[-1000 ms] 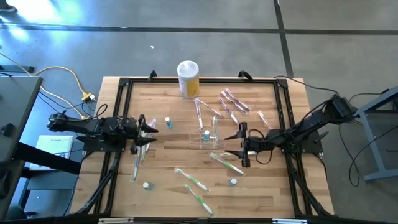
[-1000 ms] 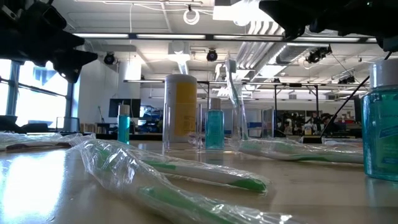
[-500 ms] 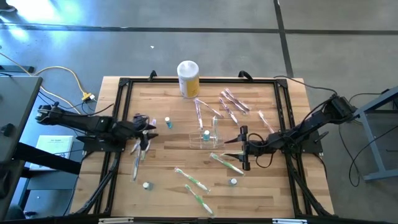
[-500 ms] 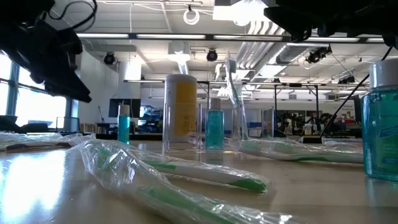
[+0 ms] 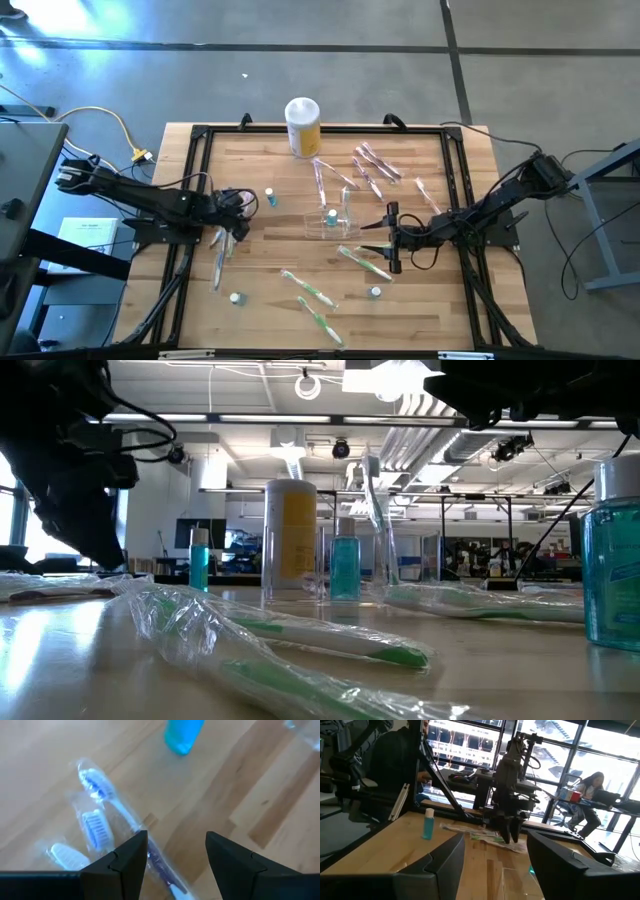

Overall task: Pick & Place toothbrushing station
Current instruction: Put the purple toothbrush into the transparent organizer

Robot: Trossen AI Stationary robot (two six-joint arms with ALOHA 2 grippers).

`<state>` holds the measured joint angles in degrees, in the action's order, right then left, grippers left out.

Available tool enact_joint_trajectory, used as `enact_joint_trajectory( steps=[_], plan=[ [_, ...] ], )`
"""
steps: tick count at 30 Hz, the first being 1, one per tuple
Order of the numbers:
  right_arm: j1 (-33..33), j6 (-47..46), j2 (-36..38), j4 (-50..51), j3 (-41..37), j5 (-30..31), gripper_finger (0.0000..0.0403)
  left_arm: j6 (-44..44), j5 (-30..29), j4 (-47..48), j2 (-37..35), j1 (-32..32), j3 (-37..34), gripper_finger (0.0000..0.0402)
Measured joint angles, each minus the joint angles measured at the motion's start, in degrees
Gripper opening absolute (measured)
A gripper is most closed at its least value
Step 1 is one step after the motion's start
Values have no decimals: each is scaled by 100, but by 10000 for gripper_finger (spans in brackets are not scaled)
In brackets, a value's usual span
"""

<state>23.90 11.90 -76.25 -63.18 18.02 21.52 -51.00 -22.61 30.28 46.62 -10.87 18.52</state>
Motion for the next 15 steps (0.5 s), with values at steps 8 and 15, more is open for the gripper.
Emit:
enact_joint_trajectory(
  steps=[8,15],
  plan=[
    [2,-16,0,2,0,0,207,-198,-20,-12,364,0,0,197],
    [2,-164,0,64,0,-39,207,-365,-57,3,457,0,2,197]
  ],
)
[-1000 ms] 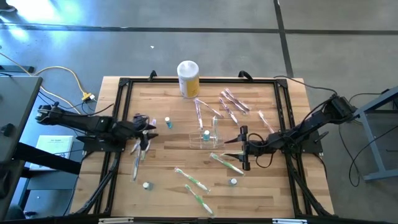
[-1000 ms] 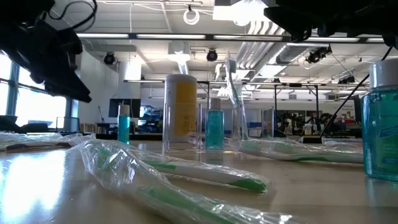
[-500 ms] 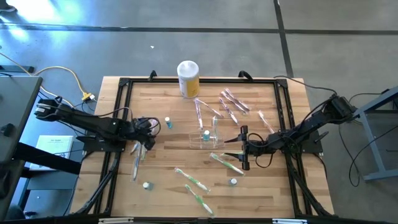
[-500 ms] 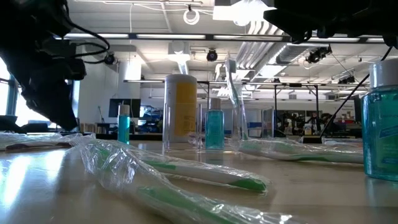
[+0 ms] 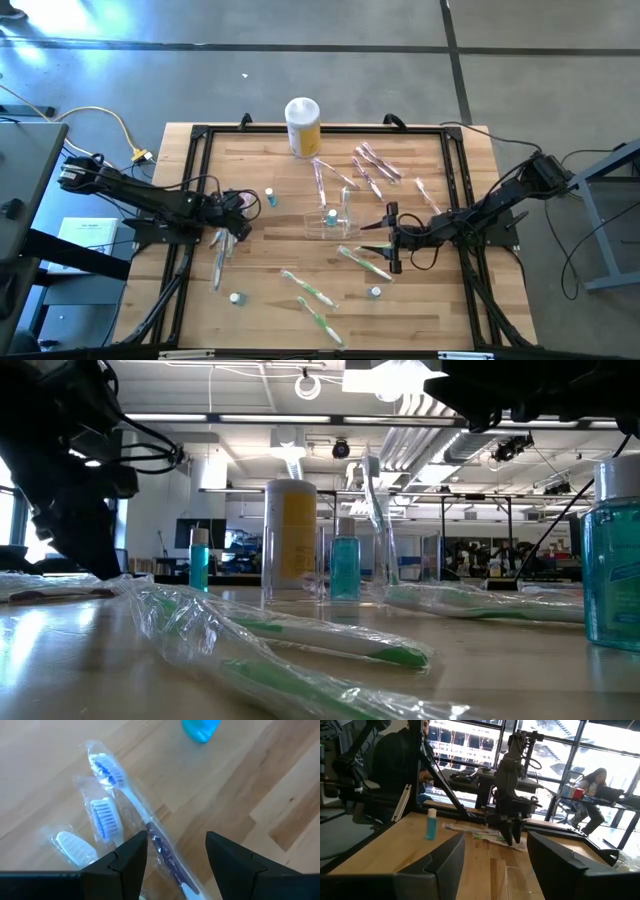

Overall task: Pick & Place toothbrushing station
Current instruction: Put the purple toothbrush into the transparent organizer

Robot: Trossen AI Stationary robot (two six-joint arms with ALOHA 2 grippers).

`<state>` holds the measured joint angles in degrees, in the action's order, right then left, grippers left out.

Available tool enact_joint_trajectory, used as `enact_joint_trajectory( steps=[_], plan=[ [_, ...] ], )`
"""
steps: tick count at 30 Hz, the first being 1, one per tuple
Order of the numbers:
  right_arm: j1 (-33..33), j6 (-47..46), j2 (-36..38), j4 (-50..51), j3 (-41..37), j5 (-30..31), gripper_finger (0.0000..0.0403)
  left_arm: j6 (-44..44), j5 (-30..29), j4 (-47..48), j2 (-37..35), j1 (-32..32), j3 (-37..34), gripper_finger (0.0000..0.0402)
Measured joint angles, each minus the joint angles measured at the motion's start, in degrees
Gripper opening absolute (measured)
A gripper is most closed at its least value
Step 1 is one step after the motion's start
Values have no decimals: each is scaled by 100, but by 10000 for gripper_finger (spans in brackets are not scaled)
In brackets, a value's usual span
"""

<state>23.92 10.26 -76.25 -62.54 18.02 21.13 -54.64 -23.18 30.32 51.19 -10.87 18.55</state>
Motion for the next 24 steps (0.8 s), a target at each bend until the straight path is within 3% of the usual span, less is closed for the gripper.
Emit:
enact_joint_trajectory(
  steps=[17,24],
  plan=[
    [-2,-13,0,237,0,-3,207,-617,187,118,1232,0,37,196],
    [-2,-13,0,242,0,-3,207,-613,271,-16,1223,0,24,129]
  ],
)
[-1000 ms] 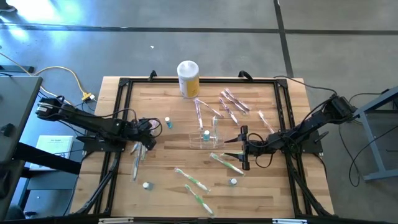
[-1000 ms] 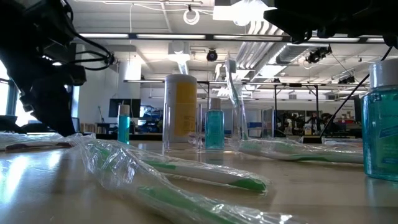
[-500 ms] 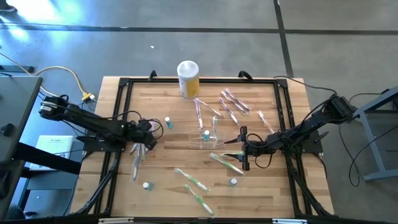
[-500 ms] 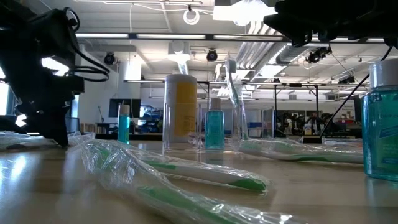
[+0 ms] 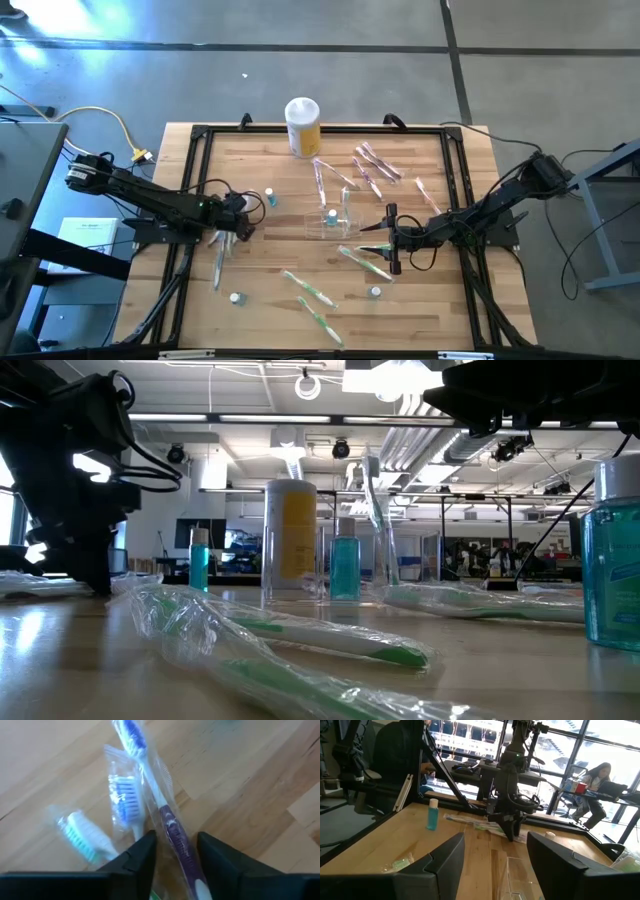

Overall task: Pick & Place toothbrushing station
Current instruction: Put the purple toothbrush into the transparent organizer

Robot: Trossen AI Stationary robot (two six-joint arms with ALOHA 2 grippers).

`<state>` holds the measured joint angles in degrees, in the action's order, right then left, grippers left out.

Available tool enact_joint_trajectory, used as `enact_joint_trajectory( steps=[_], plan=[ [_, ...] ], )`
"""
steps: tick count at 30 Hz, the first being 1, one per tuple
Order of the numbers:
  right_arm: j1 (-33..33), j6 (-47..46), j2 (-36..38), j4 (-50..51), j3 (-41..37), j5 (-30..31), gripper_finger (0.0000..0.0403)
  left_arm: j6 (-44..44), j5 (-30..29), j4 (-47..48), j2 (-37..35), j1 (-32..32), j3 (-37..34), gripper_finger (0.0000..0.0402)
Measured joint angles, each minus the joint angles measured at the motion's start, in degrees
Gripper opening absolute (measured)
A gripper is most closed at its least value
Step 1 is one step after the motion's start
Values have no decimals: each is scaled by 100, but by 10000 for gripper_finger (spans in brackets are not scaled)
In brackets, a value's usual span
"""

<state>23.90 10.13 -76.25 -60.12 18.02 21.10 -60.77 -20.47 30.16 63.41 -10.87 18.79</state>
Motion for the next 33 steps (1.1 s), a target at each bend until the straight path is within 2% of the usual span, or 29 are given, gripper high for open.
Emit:
enact_joint_trajectory(
  steps=[6,8,14,17,28,33],
  plan=[
    [0,0,0,12,0,0,207,-183,128,-80,0,2,-4,28],
    [0,0,0,32,0,2,207,-254,147,-73,0,2,-4,14],
    [0,0,0,47,0,0,207,-415,209,62,11,-1,220,21],
    [0,0,0,56,0,0,207,-301,135,219,18,-2,449,5],
    [0,-72,-2,238,0,0,207,-256,-280,1061,23,-2,1319,2],
    [0,-289,-2,310,0,-1,207,-264,318,1206,18,-7,1513,1]
  ],
)
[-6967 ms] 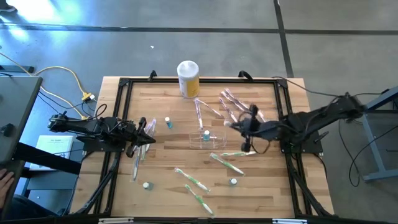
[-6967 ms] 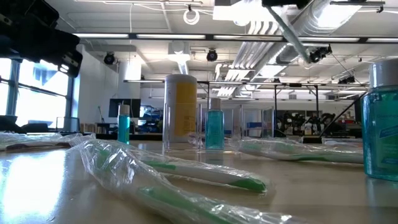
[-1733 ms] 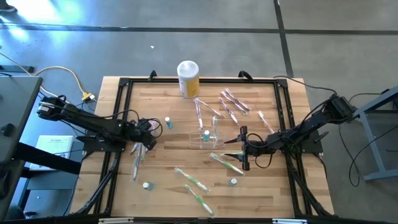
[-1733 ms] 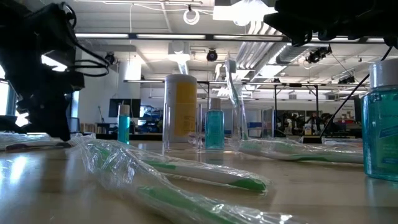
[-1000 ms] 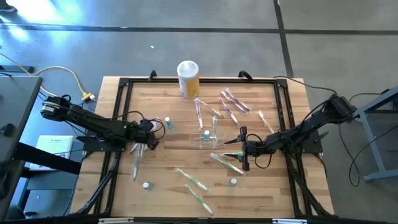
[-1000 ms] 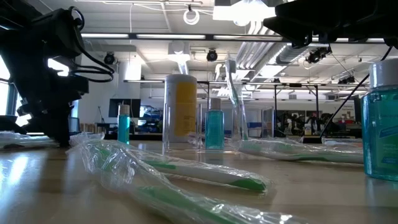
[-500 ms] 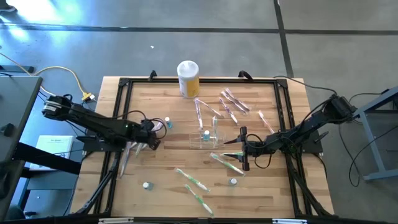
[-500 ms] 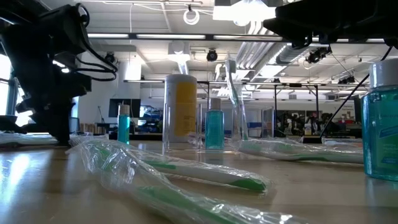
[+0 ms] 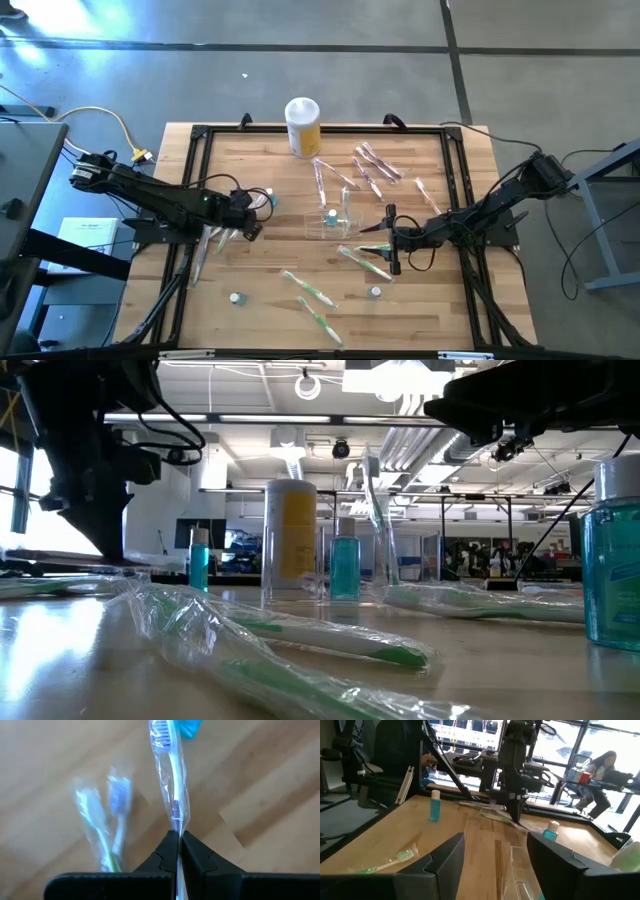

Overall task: Pick & Place toothbrushing station
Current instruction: Put the purple toothbrush into the transparent organizer

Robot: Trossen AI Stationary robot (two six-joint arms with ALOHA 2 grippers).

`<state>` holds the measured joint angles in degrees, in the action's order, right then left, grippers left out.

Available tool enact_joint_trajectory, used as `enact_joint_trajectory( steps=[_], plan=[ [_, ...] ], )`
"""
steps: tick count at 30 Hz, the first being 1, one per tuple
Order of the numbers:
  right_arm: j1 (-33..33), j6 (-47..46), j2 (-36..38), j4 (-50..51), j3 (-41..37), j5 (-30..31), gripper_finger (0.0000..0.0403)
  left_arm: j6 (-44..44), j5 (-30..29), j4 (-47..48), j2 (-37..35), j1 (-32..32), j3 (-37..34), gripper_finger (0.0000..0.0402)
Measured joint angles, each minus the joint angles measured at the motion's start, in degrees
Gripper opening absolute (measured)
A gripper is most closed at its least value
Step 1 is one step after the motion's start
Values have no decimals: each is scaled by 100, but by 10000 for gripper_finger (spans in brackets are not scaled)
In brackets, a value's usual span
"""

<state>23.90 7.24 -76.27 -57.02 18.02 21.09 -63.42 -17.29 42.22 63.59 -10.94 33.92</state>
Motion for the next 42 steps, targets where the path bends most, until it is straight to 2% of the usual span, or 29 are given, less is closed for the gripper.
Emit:
enact_joint_trajectory(
  steps=[6,12,16,20,25,28,32,36,42],
  plan=[
    [0,-13,0,58,0,-2,207,-142,418,-22,0,-255,32,1],
    [0,-12,0,70,0,-3,207,-538,467,-76,-2,-956,135,0],
    [0,-12,0,70,0,-3,207,-490,-112,-89,-2,-1383,479,0],
    [0,-79,0,70,0,-3,207,342,-868,-424,-2,-1758,924,0],
    [0,-135,0,70,0,-5,207,2557,-1677,-2252,-4,-2176,1105,0],
    [0,-139,0,53,0,-5,207,3979,-1735,-3480,49,-2310,1107,0],
    [0,-141,0,-260,2,-32,207,5345,-1722,-4797,410,-2323,1107,0],
    [0,-141,0,-649,2,-35,207,6243,-1658,-6235,1141,-2153,1107,0],
    [0,-92,0,-968,13,-28,207,6991,-1136,-8289,2282,-1615,1107,0]
  ],
)
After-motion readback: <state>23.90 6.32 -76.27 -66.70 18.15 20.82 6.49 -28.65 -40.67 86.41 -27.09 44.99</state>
